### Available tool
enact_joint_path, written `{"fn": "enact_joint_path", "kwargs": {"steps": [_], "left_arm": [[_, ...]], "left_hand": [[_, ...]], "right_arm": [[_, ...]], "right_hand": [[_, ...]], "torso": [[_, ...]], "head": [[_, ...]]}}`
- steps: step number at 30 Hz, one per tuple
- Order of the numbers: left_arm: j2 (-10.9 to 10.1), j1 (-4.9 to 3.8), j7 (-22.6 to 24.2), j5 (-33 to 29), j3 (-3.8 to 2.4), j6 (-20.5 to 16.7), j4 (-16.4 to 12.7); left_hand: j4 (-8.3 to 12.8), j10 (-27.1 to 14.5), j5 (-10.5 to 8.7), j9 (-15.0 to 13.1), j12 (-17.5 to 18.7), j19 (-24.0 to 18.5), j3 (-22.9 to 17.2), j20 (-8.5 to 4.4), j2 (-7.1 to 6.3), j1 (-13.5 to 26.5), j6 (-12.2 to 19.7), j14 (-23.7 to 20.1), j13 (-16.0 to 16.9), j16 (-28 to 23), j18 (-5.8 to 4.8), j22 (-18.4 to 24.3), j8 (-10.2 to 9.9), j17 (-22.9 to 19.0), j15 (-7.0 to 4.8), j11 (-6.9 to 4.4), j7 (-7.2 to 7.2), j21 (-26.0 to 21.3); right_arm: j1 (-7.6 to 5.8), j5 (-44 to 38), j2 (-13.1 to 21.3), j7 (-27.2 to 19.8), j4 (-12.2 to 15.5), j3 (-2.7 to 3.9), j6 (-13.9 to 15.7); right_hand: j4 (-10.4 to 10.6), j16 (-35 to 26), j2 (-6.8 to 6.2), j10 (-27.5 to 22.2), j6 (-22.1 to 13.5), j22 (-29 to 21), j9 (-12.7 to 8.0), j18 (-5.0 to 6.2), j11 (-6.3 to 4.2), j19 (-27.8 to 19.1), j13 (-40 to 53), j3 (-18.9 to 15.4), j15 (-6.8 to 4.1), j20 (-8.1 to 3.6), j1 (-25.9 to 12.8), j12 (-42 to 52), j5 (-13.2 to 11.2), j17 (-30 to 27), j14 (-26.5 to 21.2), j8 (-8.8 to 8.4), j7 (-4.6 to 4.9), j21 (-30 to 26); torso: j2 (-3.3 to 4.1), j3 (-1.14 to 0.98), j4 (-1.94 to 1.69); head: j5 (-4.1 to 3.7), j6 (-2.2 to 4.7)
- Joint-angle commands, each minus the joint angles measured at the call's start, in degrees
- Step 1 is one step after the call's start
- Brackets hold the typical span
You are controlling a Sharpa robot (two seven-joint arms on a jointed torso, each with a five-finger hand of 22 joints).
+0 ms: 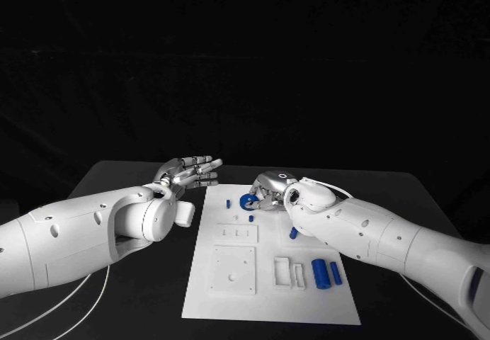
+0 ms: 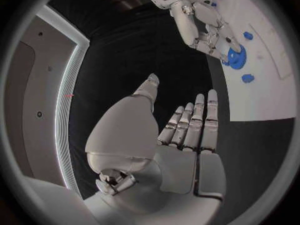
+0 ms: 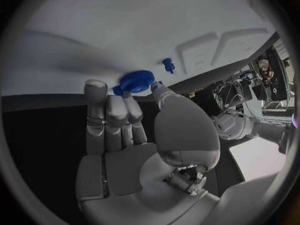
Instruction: Assemble the parts on the task board
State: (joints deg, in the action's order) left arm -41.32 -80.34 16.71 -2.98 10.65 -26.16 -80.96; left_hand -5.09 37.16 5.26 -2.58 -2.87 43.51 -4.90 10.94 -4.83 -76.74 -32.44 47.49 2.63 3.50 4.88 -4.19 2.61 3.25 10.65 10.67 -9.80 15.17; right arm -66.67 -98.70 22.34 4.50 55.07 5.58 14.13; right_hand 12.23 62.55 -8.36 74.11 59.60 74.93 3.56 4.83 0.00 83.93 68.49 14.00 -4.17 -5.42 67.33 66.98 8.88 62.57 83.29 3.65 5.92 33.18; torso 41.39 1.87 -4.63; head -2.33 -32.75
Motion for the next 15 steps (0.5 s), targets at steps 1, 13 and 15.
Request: {"fn": "enact_joint_path", "kwargs": {"steps": [1,13,15], "left_arm": [[0.14,-0.23,0.4,0.16,-0.05,0.71,-0.13],[0.04,-0.23,0.22,0.15,-0.05,0.86,0.07],[-0.06,-0.23,0.22,0.15,-0.05,0.85,0.09]], "left_hand": [[-0.21,-0.35,-0.13,0.06,0.3,0.05,0.01,0.02,-0.44,0.12,0.35,-0.34,-0.08,-0.21,-0.09,0.05,-0.12,-0.07,0.1,0.11,-1.54,-0.23],[-0.66,-0.65,-0.18,0.07,0.32,0.01,-0.07,0.02,-0.6,0.14,0.6,-0.48,-0.09,-0.22,-0.12,0.07,-0.13,-0.08,0.19,0.25,-1.7,-0.31],[-0.66,-0.65,-0.18,0.07,0.32,0.01,-0.07,0.02,-0.6,0.14,0.6,-0.48,-0.09,-0.22,-0.12,0.07,-0.13,-0.08,0.19,0.25,-1.7,-0.31]], "right_arm": [[0.14,0.78,0.29,0.3,0.16,-0.09,-1.68],[0.16,4.2,2.77,-2.55,2.27,-0.08,7.53],[0.17,5.4,3.72,-3.32,3.45,0.0,9.5]], "right_hand": [[-0.09,-0.19,0.26,-0.29,0.15,2.15,0.04,1.08,-0.03,2.87,-0.07,0.4,0.22,0.31,0.04,-0.08,0.11,-0.12,-0.23,-0.05,-0.21,-0.17],[-2.23,-0.3,-0.21,-0.29,0.3,2.01,0.02,1.17,-0.03,2.88,-0.17,2.96,0.18,0.24,0.2,-0.1,2.54,-0.29,-0.21,-0.08,-0.13,-0.35],[-2.66,-0.36,-0.26,-0.24,0.4,2.01,0.02,1.26,-0.05,2.89,-0.19,2.54,0.19,0.28,0.2,-0.09,2.97,-0.37,-0.23,-0.09,-0.15,-0.18]], "torso": [[0.02,-0.04,0.0],[-0.02,-0.14,0.05],[-0.04,-0.13,0.07]], "head": [[0.03,0.02],[0.18,0.06],[0.14,0.04]]}}
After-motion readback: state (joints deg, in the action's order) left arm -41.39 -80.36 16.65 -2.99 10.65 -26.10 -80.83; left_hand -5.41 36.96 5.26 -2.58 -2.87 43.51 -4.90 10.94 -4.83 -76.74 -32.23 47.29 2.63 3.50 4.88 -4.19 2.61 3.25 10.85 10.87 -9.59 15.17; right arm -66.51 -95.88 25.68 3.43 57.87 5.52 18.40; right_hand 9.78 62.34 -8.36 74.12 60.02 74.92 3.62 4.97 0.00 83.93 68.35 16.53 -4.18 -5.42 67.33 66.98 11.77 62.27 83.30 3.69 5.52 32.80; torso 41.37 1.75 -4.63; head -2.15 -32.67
